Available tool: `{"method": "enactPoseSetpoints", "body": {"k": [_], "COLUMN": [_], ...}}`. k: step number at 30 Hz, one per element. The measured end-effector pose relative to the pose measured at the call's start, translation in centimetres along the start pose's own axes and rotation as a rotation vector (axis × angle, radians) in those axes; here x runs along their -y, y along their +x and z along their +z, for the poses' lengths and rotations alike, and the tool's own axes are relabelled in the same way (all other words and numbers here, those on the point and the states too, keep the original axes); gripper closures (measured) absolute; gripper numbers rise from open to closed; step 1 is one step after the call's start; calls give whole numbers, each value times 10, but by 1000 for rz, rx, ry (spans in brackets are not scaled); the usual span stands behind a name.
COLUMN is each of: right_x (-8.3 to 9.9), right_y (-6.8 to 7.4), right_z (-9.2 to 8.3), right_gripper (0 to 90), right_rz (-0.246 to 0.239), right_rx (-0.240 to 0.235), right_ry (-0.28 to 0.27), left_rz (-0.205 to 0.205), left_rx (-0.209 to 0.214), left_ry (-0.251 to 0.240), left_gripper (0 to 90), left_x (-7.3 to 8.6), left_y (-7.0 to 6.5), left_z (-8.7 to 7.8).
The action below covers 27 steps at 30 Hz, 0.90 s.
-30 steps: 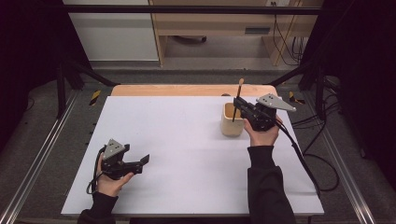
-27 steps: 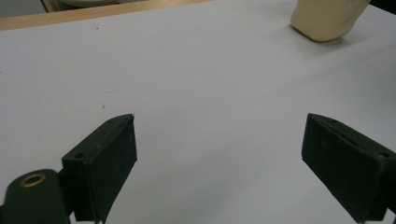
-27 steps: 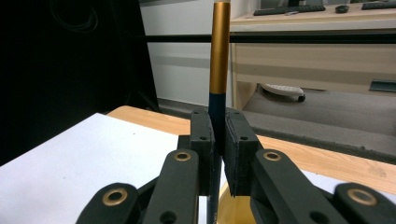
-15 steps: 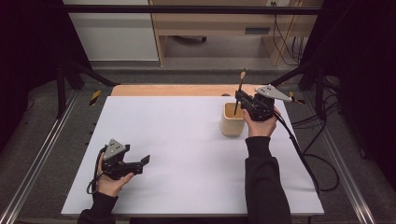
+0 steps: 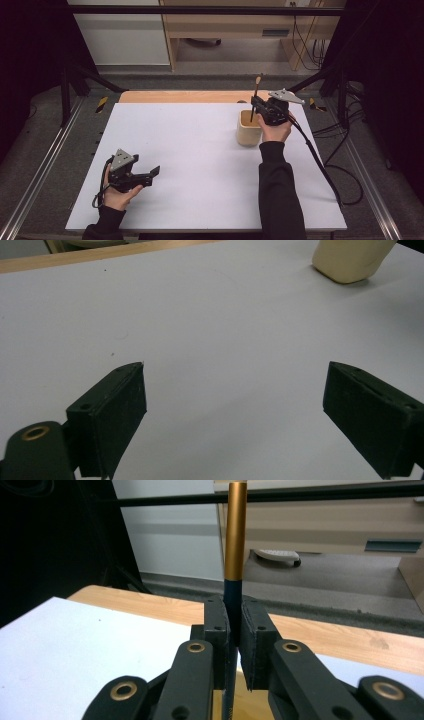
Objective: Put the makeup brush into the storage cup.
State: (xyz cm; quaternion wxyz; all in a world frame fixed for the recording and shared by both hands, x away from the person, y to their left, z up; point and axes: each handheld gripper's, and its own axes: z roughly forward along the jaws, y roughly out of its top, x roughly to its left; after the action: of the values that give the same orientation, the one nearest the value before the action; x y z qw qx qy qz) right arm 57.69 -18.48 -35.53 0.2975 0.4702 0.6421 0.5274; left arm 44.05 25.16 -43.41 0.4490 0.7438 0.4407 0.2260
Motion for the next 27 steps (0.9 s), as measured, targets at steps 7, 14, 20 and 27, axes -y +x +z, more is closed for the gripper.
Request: {"method": "enactPoseSetpoints", "body": {"k": [7,14,20,27], "right_x": [8,25,35,43], "right_y": [-1,-5,-7,-7], "right_z": [8,14,17,20], "right_gripper": [834,834,834,834], "right_rz": [7,26,24,25], "right_rx": [11,20,28,30], "right_ry": [23,55,80,99], "left_rz": [2,9,10,10], "left_rx": [0,-2,-2,-3], "left_ry": [1,5,6,6], "left_gripper": [97,97,97,97], "left_x": [0,0,0,0], "left_y": [0,-1,-1,-1], "left_z": [0,1,1,1]}}
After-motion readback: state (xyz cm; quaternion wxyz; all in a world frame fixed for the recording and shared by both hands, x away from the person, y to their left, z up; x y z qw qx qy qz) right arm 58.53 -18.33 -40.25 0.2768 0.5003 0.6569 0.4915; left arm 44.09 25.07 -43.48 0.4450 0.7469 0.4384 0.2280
